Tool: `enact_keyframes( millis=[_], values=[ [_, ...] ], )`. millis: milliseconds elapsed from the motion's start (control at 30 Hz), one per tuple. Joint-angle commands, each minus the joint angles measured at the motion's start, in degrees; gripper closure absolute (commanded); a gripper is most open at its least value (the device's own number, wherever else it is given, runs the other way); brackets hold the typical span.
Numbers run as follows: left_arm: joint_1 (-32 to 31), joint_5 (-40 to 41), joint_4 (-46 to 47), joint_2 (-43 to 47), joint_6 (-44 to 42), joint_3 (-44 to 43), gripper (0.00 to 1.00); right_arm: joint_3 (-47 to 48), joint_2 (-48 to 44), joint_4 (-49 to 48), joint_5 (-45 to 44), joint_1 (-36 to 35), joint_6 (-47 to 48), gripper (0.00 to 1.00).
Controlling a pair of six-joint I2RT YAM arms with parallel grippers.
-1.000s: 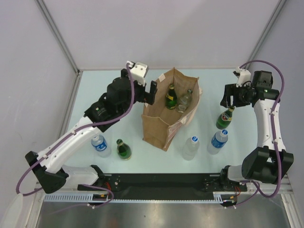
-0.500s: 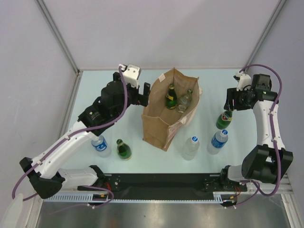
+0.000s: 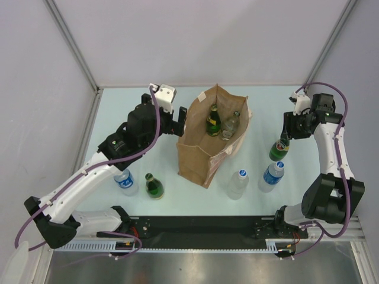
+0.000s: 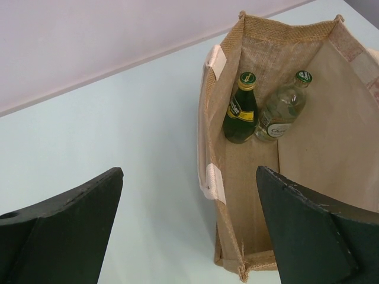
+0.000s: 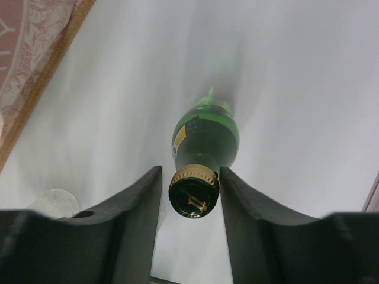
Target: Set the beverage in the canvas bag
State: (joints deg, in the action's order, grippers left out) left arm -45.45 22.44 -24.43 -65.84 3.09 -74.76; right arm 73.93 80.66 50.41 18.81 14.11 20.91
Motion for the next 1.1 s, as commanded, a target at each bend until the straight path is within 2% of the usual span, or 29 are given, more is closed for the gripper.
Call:
enact_keyframes(
  millis=[0, 67, 167, 267, 433, 700, 933, 1067],
  values=[
    [0.4, 1.1, 0.6, 1.7, 1.3, 0.4, 0.00, 0.2, 0.6, -1.9, -0.3, 0.2, 0.6, 0.57],
    [0.5, 1.1, 0.6, 1.9, 1.6, 0.7, 0.00, 0.3, 0.8, -2.1, -0.4, 0.2, 1.0, 0.62],
    [0.5, 0.9, 0.4, 2.1, 1.7, 0.9, 0.00, 0.9, 0.5, -1.4, -0.1, 0.1, 1.6, 0.89],
    [0.5, 0.6, 0.3, 2.2, 1.6, 0.8, 0.00, 3.1, -0.9, -0.8, 0.3, 0.0, 2.3, 1.00],
    [0.4, 0.4, 0.2, 2.1, 1.3, 0.1, 0.00, 11.5, -3.1, 0.9, 3.5, 0.0, 3.1, 1.00],
    [0.5, 0.4, -0.8, 1.6, 0.8, -0.6, 0.00, 34.0, -0.2, 1.2, 9.9, -1.2, -3.1, 1.00],
    [0.5, 1.0, -0.8, 1.4, 0.3, -0.9, 0.00, 55.1, 6.5, -1.7, 11.9, -9.4, -8.2, 1.00],
    [0.5, 1.4, -1.0, 2.0, 0.7, -0.6, 0.00, 64.0, 10.5, -3.8, 12.9, -15.5, -12.0, 1.00]
  ],
)
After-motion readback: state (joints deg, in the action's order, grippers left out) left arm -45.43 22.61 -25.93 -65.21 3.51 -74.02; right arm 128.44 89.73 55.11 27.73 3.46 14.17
